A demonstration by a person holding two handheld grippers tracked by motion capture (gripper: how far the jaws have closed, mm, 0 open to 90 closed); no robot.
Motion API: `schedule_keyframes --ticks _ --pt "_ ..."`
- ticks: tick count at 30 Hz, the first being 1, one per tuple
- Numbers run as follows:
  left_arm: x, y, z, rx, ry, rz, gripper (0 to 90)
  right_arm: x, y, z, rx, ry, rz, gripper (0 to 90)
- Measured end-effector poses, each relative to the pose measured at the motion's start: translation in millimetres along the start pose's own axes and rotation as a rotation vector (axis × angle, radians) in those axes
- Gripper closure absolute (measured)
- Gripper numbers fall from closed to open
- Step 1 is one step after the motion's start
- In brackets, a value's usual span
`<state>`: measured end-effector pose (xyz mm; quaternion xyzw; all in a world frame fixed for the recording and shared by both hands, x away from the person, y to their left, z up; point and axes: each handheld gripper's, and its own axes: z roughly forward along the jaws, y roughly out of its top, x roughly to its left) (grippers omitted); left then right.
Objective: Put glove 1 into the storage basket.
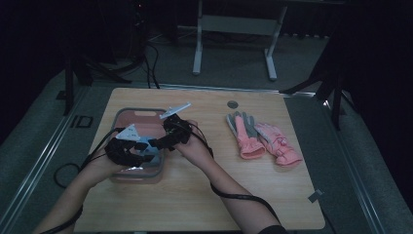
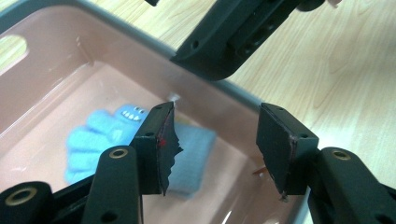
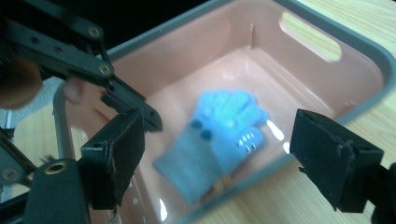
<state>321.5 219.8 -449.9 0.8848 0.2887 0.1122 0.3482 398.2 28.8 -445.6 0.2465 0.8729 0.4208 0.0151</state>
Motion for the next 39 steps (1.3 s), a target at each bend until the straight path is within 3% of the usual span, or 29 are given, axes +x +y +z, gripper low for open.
schedule_keyframes --ticks 7,13,22,33,39 --pt "-19.0 11.2 0.1 -0.033 -0.037 0.011 47.4 -14.9 -20.2 -25.7 -0.001 -0.023 0.033 16.2" --pt "-44.3 20.5 10.0 -0.053 -0.075 0.035 47.1 -29.2 -41.9 -47.6 -0.007 -0.049 0.050 15.3" --pt "-85.6 34.2 36.3 -0.052 -0.156 0.103 47.1 -45.0 -68.6 -75.4 -0.028 -0.072 0.070 14.9" --pt "-111.3 31.4 75.6 -0.057 -0.206 0.136 47.3 -59.9 -103.9 -99.1 -0.075 -0.056 0.080 14.1" --pt "-120.6 27.1 97.5 -0.070 -0.209 0.148 46.4 -65.3 -119.8 -112.9 -0.049 -0.064 0.097 14.4"
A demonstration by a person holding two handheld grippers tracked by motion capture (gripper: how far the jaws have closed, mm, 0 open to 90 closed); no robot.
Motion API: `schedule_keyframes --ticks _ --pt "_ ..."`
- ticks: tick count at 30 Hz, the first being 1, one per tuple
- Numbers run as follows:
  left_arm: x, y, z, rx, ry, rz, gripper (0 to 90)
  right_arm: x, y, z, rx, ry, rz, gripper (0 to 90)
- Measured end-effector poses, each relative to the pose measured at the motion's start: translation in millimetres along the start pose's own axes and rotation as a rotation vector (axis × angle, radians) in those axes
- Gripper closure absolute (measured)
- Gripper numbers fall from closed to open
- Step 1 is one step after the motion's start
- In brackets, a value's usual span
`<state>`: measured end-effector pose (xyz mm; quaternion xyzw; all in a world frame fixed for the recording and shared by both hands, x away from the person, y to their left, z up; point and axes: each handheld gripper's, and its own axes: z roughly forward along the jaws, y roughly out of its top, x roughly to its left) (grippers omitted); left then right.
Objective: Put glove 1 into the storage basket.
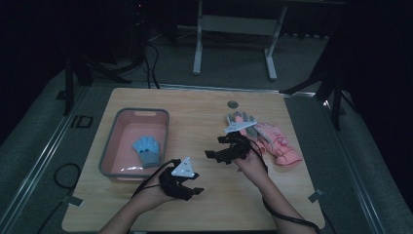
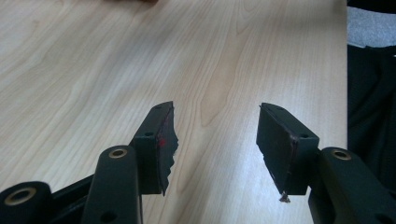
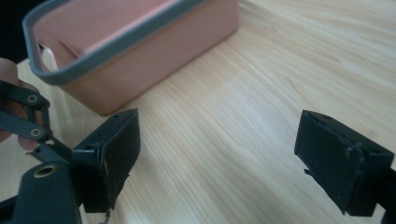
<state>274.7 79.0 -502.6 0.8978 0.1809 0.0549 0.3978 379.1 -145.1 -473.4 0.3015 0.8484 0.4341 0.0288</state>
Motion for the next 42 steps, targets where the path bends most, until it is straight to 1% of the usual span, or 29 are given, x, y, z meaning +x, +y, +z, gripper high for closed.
schedule_keyframes --ticks 2,3,4,5,7,8,10,12,13,17,18,19,20,22,23,24,25,26,27,28,30,31,32,34,36,37,39,41,42 --pt "0.3 -0.3 5.7 -0.005 -0.011 -0.013 43.5 -2.2 -4.3 -4.5 0.003 -0.011 -0.005 14.3" --pt "0.2 -0.4 8.0 -0.012 -0.003 -0.014 39.8 -3.3 -6.5 -6.9 -0.001 -0.017 0.000 14.2" --pt "0.4 -0.7 10.0 -0.019 -0.002 -0.019 34.7 -4.5 -8.5 -9.3 -0.002 -0.015 0.008 14.0" --pt "0.6 -1.0 12.2 -0.028 -0.011 -0.033 30.4 -5.8 -10.8 -11.5 -0.007 -0.014 0.009 13.9" --pt "-0.7 -2.5 17.1 -0.067 0.014 -0.048 20.6 -8.3 -15.6 -15.9 -0.023 -0.013 0.026 13.5" --pt "-1.6 -3.4 19.7 -0.077 0.017 -0.046 15.4 -10.1 -17.9 -17.8 -0.026 -0.008 0.035 13.2" --pt "-3.8 -5.4 24.9 -0.063 0.017 -0.031 13.5 -13.8 -22.9 -21.3 -0.024 -0.012 0.043 12.6" --pt "-7.0 -7.8 30.2 -0.051 0.021 -0.031 11.1 -17.4 -27.6 -24.9 -0.018 -0.019 0.053 12.5" --pt "-7.9 -9.2 32.6 -0.043 0.014 -0.035 8.2 -18.8 -29.8 -26.4 -0.018 -0.026 0.057 12.3" --pt "-9.2 -15.3 40.0 -0.037 -0.006 -0.057 7.5 -23.6 -37.8 -30.5 -0.002 -0.056 0.054 12.3" --pt "-9.2 -15.3 40.0 -0.037 -0.006 -0.057 7.5 -23.6 -37.8 -30.5 -0.002 -0.056 0.054 12.3" --pt "-10.4 -17.4 42.8 -0.028 0.002 -0.054 7.6 -26.9 -42.9 -35.7 0.000 -0.098 0.032 20.3" --pt "-10.8 -17.9 43.6 -0.027 0.004 -0.052 7.6 -27.8 -43.6 -37.0 -0.002 -0.109 0.025 25.0" --pt "-13.6 -21.1 48.2 0.008 0.022 -0.032 7.6 -32.0 -45.5 -41.2 0.000 -0.148 0.023 31.3" --pt "-13.6 -21.1 48.2 0.008 0.022 -0.032 7.6 -32.0 -45.5 -41.2 0.000 -0.148 0.023 31.3" --pt "-13.6 -21.1 48.2 0.008 0.022 -0.032 7.6 -34.7 -46.2 -43.4 -0.002 -0.160 0.031 31.3" --pt "-15.8 -24.9 50.7 0.021 0.040 -0.023 7.5 -39.9 -47.9 -47.6 -0.003 -0.193 0.025 36.0" --pt "-15.8 -24.9 50.7 0.021 0.040 -0.023 7.6 -42.4 -48.7 -49.8 -0.009 -0.205 0.025 38.7" --pt "-16.1 -27.2 51.1 0.018 0.040 -0.038 7.6 -44.9 -49.6 -52.0 -0.015 -0.207 0.031 40.2" --pt "-16.1 -27.2 51.1 0.018 0.040 -0.038 7.6 -44.9 -49.6 -52.0 -0.015 -0.207 0.031 40.2" --pt "-16.5 -29.5 50.9 0.011 0.048 -0.044 7.6 -49.1 -51.5 -56.1 -0.022 -0.224 0.039 41.8" --pt "-16.5 -30.5 50.8 0.012 0.046 -0.048 7.6 -53.3 -53.5 -60.1 -0.027 -0.228 0.047 43.8" --pt "-16.7 -31.2 50.5 0.013 0.046 -0.051 7.6 -53.3 -53.5 -60.1 -0.027 -0.228 0.047 43.8" --pt "-16.8 -32.6 50.0 0.016 0.040 -0.060 7.6 -58.7 -56.4 -64.8 -0.029 -0.236 0.056 45.5" --pt "-16.8 -33.1 49.7 0.016 0.037 -0.066 7.6 -58.7 -56.4 -64.8 -0.029 -0.236 0.056 45.5" --pt "-17.1 -33.6 48.1 0.016 0.039 -0.066 7.6 -63.9 -57.8 -68.8 -0.028 -0.263 0.054 45.5" --pt "-17.4 -34.6 47.3 0.012 0.039 -0.075 7.6 -65.2 -57.9 -69.9 -0.031 -0.272 0.055 46.6" --pt "-17.9 -36.9 46.4 0.007 0.038 -0.087 7.6 -70.4 -57.3 -73.2 -0.036 -0.291 0.056 47.5" --pt "-17.5 -38.0 46.0 0.015 0.040 -0.079 7.6 -73.2 -56.4 -74.5 -0.040 -0.300 0.060 49.6"
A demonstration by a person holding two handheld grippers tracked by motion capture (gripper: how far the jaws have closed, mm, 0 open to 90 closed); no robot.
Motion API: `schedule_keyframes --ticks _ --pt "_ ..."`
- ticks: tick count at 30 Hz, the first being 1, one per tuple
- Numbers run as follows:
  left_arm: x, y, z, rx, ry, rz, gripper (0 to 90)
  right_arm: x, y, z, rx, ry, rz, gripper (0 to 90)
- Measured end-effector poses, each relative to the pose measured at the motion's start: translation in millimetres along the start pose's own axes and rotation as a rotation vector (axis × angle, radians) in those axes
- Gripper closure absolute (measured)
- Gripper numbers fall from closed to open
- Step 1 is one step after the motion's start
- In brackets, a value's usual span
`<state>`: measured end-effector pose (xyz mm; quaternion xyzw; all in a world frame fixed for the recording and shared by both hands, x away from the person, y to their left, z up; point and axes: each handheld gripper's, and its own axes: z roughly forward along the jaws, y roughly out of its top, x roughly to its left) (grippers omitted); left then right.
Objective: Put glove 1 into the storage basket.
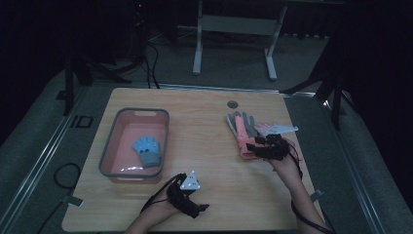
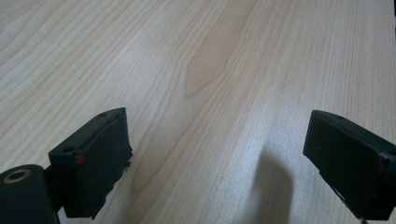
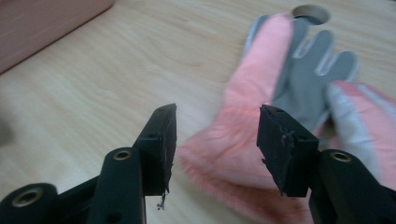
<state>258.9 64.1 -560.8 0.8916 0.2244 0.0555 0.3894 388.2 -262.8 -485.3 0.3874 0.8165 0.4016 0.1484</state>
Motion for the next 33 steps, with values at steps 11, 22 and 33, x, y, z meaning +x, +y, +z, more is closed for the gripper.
schedule_keyframes --ticks 11,22,33 --pt "-0.4 -3.0 -0.8 -0.019 0.012 0.000 7.6 -41.9 27.1 29.5 0.025 -0.064 0.081 58.1" --pt "0.9 -3.7 -1.1 -0.024 -0.001 -0.006 7.6 -48.6 23.7 82.9 0.157 -0.109 0.063 59.1" --pt "1.5 -3.7 -0.7 -0.025 0.001 -0.005 7.6 -34.5 26.9 83.0 0.118 -0.127 0.141 89.2"
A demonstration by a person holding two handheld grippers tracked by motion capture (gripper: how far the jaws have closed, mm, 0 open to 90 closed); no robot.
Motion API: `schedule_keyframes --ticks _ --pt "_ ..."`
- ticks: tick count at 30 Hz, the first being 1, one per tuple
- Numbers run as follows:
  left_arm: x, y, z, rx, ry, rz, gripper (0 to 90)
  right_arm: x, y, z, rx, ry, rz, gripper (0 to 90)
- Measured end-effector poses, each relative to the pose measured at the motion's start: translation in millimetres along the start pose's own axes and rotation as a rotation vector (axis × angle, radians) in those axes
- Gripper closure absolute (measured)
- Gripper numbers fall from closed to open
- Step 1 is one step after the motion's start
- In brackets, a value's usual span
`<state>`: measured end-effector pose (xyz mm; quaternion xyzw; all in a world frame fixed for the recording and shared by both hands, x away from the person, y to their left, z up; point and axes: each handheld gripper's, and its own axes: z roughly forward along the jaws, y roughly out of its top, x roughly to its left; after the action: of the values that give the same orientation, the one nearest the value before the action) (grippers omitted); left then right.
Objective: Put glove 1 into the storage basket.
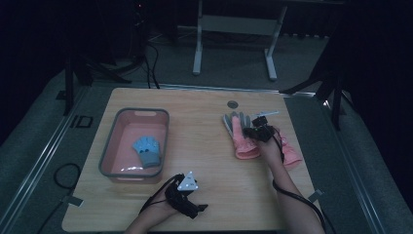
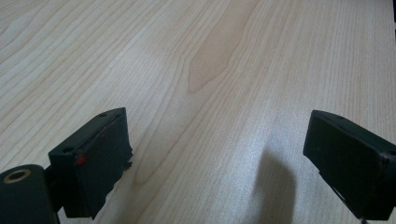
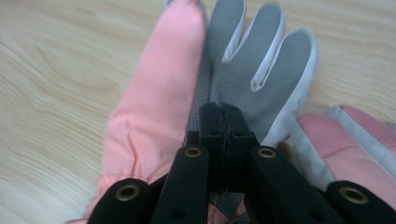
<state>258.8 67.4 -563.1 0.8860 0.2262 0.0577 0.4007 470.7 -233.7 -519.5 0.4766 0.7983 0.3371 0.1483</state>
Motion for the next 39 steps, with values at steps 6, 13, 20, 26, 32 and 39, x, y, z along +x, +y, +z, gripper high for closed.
schedule_keyframes --ticks 6,13,20,26,32,39 --pt "-0.4 -0.6 0.2 -0.006 0.006 -0.002 7.6 29.1 9.8 -23.3 -0.067 0.029 0.049 89.4" --pt "-0.3 -0.2 0.2 -0.002 0.008 -0.007 7.6 61.2 7.8 -54.1 -0.148 0.011 0.108 89.5" --pt "-0.1 -1.5 0.4 -0.008 0.016 -0.013 7.6 89.5 -11.2 -60.1 -0.165 -0.031 0.171 89.4" --pt "0.6 -1.8 0.4 -0.005 0.013 -0.017 7.6 99.4 -26.6 -48.7 -0.144 -0.022 0.179 89.3" --pt "-0.5 -1.5 1.2 -0.004 0.015 -0.011 7.6 101.8 -41.6 -38.0 -0.122 -0.026 0.208 89.2" --pt "-1.4 -1.1 1.3 0.001 0.014 -0.003 7.6 107.0 -54.6 -23.4 -0.103 -0.087 0.207 88.5"
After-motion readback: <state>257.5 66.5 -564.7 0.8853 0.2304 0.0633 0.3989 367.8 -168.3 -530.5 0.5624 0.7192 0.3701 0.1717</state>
